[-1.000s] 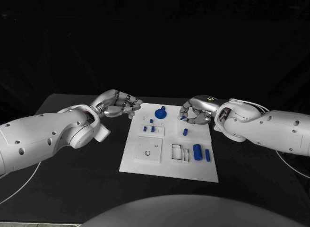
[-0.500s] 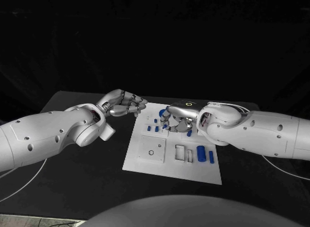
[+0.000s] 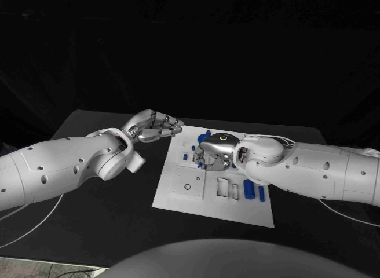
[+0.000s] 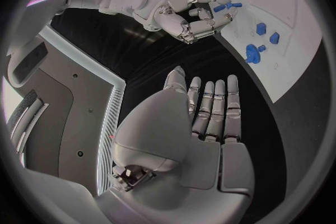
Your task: Assemble the parts on the task board
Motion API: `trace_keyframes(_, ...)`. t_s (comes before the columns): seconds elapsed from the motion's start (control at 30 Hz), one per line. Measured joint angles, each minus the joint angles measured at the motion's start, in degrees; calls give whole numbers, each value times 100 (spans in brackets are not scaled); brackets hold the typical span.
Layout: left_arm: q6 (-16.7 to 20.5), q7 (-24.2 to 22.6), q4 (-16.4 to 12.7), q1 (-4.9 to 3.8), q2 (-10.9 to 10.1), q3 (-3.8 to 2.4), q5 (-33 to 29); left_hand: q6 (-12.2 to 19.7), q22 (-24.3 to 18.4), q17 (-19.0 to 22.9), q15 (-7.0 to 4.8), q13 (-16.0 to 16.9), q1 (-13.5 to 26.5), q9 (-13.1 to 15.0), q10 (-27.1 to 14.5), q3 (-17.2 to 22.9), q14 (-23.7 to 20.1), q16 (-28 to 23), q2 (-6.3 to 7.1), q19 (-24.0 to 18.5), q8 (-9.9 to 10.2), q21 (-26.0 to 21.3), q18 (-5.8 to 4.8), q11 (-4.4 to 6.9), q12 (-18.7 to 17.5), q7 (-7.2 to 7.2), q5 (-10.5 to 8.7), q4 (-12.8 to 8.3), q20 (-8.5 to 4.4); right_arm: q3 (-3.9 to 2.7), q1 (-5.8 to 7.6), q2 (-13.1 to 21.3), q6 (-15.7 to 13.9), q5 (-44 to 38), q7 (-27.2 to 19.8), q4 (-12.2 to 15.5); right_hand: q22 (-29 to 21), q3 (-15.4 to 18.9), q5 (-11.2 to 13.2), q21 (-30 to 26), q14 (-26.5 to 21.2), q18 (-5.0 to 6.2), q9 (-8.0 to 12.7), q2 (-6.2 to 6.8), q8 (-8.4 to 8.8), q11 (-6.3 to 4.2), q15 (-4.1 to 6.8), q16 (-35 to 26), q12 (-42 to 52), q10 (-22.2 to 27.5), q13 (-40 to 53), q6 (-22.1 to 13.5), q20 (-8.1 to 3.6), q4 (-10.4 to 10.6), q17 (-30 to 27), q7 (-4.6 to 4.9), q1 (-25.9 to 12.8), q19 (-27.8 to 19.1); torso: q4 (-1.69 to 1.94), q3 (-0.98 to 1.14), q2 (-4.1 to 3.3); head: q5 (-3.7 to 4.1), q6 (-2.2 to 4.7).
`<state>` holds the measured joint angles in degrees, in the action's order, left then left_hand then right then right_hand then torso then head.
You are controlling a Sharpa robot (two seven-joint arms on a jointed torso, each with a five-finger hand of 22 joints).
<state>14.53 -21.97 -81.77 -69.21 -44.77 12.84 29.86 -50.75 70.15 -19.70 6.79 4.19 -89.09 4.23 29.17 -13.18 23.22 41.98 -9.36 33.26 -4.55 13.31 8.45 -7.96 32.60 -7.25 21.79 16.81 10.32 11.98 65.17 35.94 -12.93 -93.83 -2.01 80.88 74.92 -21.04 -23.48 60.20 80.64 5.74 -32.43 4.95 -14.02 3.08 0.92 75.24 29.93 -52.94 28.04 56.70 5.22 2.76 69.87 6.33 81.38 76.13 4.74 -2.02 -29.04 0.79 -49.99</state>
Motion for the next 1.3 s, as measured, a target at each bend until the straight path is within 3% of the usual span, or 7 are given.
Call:
trace_keyframes(0.53,9,-102,-5,29,3,0,-71,0,1,9,27,-4,-23,1,-20,0,-26,73,-22,-21,0,-22,0,-21,50,0,24,0,21,2,-131,-60,110,-145,18,-78,-1,-16,0,-23,-20,0,8,23,31,0,-20,-31,-22,0,-16,-23,20,-16,-38,18,-23,-20,-7,2,3,-64,0)
trace_keyframes(1.03,6,-87,-17,32,1,0,-85,20,7,27,46,-4,-68,1,-80,0,-46,161,-67,-41,-22,-78,0,-40,90,-21,50,0,41,2,-264,-103,140,-156,10,-137,-2,-16,0,-47,-20,0,6,23,43,0,-20,-54,-22,0,-15,-33,21,-16,-57,11,-23,-20,-13,2,3,-51,0)
trace_keyframes(1.1,5,-83,-18,32,1,0,-86,-1,14,27,46,-4,-68,1,-81,1,-46,161,-67,-62,-22,-78,-61,-40,90,-42,50,0,62,2,-281,-109,142,-156,9,-145,-2,-16,0,-47,-20,0,5,23,43,0,-20,-54,-22,1,-15,-33,18,-16,-57,11,-23,-22,-12,3,2,-59,0)
trace_keyframes(1.3,1,-54,-29,32,-4,0,-88,-1,25,43,68,-9,-106,2,-105,1,-68,216,-106,-78,-22,-101,-63,-65,132,-42,72,0,79,3,-302,-121,143,-156,1,-152,3,-16,0,-79,-44,0,4,23,30,0,-2,-54,-22,1,-15,-35,0,-16,-79,11,-23,-41,-10,2,3,-66,0)
